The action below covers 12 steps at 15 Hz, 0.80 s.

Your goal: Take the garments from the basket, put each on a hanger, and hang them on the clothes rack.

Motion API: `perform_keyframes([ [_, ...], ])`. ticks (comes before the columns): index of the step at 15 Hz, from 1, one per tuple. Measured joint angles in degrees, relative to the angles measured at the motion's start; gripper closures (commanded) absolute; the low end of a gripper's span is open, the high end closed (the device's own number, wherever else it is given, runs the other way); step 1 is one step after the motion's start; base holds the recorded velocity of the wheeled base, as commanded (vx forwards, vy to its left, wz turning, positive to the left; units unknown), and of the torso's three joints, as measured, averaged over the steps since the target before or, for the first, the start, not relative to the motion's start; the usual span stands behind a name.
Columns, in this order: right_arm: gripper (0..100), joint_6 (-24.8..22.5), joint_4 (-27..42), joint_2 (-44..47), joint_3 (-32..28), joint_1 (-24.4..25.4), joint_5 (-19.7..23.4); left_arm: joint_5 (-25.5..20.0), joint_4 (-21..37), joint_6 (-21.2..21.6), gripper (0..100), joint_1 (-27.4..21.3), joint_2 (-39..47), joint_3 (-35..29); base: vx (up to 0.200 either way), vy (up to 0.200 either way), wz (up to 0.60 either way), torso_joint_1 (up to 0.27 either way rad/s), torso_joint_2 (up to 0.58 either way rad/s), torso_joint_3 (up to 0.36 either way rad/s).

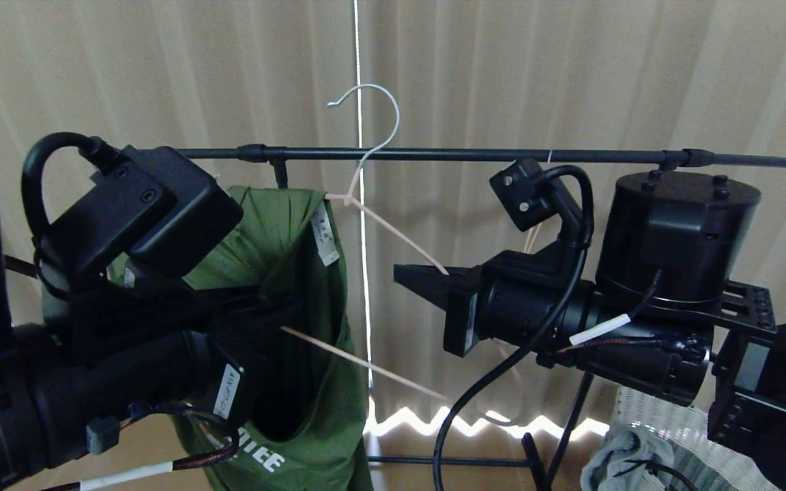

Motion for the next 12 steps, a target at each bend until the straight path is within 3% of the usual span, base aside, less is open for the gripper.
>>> perform_keyframes([
  [3, 100, -0.2, 0.6, -1.5, -0.1, -0.1, 0.0, -1.1, 0.0, 2.1, 0, 0.0, -0.3, 0.1, 0.0, 0.0, 0.0, 0.0, 0.0, 0.0],
  [6, 100, -2.7, 4.5, -3.7, -0.1, -2.8, 0.0, -5.8, 0.0, 4.4, 0, 0.0, -2.4, 1.2, 0.0, 0.0, 0.0, 0.0, 0.0, 0.0],
  [9, 100, -4.5, 7.2, -6.1, 0.4, -4.8, 0.0, -7.0, -0.4, 4.7, 0, 0.3, -5.0, 2.6, 0.0, 0.0, 0.0, 0.0, 0.0, 0.0],
  [12, 100, -7.1, 7.9, -8.7, 2.1, -6.6, 0.0, -7.1, -5.2, 5.5, 0, 1.6, -7.4, 4.8, 0.0, 0.0, 0.0, 0.0, 0.0, 0.0],
])
